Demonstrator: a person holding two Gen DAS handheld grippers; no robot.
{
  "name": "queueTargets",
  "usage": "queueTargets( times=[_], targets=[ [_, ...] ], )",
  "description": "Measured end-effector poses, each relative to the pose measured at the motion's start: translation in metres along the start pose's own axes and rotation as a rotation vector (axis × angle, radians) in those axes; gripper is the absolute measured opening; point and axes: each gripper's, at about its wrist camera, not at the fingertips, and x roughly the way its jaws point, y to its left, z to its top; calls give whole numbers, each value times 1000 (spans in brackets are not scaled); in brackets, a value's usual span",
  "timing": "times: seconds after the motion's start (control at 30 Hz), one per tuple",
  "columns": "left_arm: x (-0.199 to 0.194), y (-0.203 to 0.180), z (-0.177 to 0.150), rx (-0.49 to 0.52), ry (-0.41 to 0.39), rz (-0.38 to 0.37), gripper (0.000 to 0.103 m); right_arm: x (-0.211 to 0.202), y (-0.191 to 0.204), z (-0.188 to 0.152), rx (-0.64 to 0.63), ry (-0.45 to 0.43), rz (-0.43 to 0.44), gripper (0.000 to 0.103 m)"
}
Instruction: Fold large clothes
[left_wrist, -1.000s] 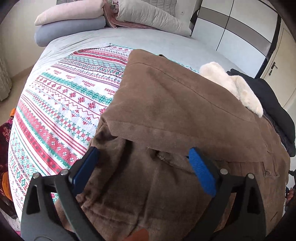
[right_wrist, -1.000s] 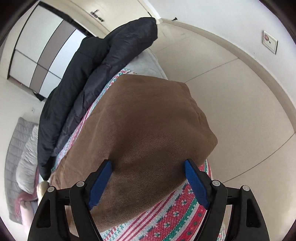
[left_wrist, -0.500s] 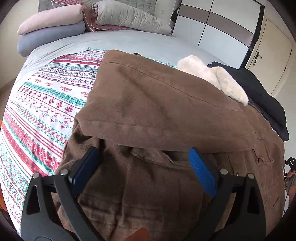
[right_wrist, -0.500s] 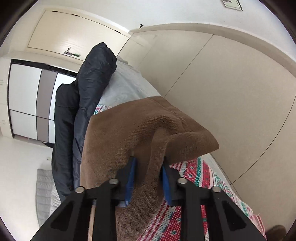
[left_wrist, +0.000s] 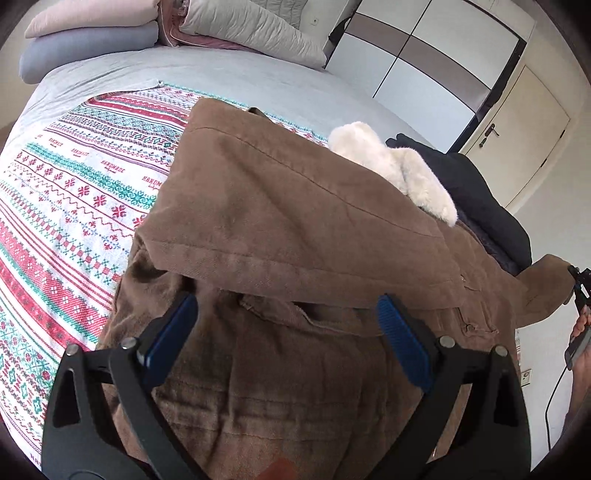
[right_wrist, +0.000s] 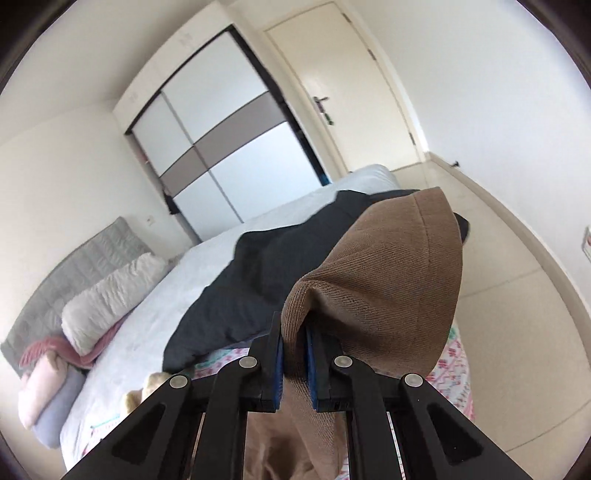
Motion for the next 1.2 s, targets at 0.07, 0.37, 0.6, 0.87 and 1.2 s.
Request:
queueTargets(
  times=[0.07,0.37,0.6,0.87,1.2],
  targets=[
    [-5,5,3,-29,-11,-38,98,-2,51,-6,-108,23,71,10],
    [-21,21,11,-54,-65,-75,98,26,229,-123,-432,314,391,16],
    [-25,29,13,-66,-70,-122,98,35,273,-219,-683,582,493,42],
    [-25,24,14,-68,-56,-173,98,39,247,-217,-671,597,399,54],
    [-7,-11,23,14,29,-228,93,24,194,-212,-676,577,316,66]
  ],
)
